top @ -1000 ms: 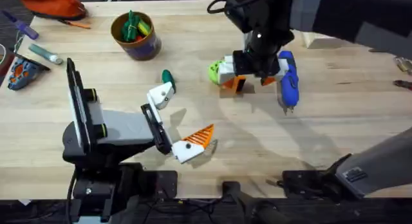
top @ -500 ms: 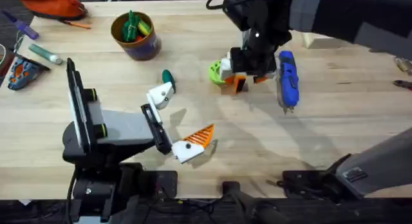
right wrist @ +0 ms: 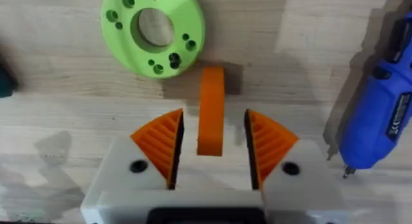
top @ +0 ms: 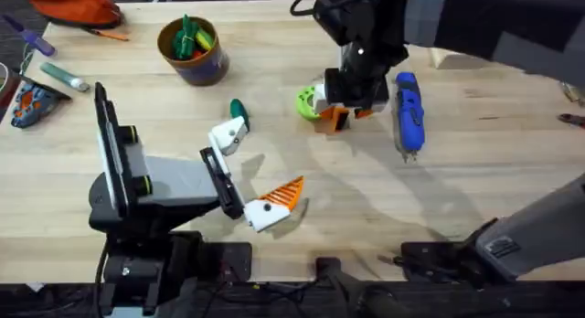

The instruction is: Pick up the gripper from the table and insert it into the empty holder that is missing its gripper. Then pick up a screw, insert it into the mounting hole, and use the screwdriver to tighten it. Finally, clean up the table by picking up the vegetable and placing it into the bucket.

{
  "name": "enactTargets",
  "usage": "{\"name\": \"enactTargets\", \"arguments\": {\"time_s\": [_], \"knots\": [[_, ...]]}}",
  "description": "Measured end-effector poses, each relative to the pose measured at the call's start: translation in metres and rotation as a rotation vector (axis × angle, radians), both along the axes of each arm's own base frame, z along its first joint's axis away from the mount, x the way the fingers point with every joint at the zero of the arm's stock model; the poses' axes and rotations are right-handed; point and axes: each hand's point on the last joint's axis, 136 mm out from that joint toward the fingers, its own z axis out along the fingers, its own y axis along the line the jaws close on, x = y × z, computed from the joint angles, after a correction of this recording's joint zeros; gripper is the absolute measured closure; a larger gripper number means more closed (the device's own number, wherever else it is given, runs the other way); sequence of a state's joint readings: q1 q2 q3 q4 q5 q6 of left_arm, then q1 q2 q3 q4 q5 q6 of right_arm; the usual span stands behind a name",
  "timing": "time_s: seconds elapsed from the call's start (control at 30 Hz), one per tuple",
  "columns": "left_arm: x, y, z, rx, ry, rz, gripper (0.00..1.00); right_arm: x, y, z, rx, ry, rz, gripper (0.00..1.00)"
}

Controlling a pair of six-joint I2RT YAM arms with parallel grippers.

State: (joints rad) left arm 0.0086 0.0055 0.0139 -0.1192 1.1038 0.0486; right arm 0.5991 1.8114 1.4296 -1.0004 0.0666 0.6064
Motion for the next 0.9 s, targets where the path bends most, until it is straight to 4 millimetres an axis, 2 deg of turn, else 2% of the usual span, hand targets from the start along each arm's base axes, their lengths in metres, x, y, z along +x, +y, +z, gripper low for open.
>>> {"name": "enactTargets", "arguments": {"time_s": [0.4, 0.63, 0.8, 0.9], "knots": [[0.0, 0.0, 0.0, 0.0, 0.0, 0.0, 0.015, 0.0009, 0.0007, 0.0, 0.003, -0.003, 0.0, 0.711], [0.0, 0.0, 0.0, 0.0, 0.0, 0.0, 0.015, 0.0008, 0.0006, 0.0, 0.002, -0.003, 0.0, 0.805], [0.0, 0.0, 0.0, 0.0, 0.0, 0.0, 0.015, 0.0011, 0.0006, 0.0003, 0.002, -0.004, 0.0, 0.984], [0.0, 0.0, 0.0, 0.0, 0.0, 0.0, 0.015, 0.001, 0.0006, 0.0005, 0.002, -0.004, 0.0, 0.984]]}}
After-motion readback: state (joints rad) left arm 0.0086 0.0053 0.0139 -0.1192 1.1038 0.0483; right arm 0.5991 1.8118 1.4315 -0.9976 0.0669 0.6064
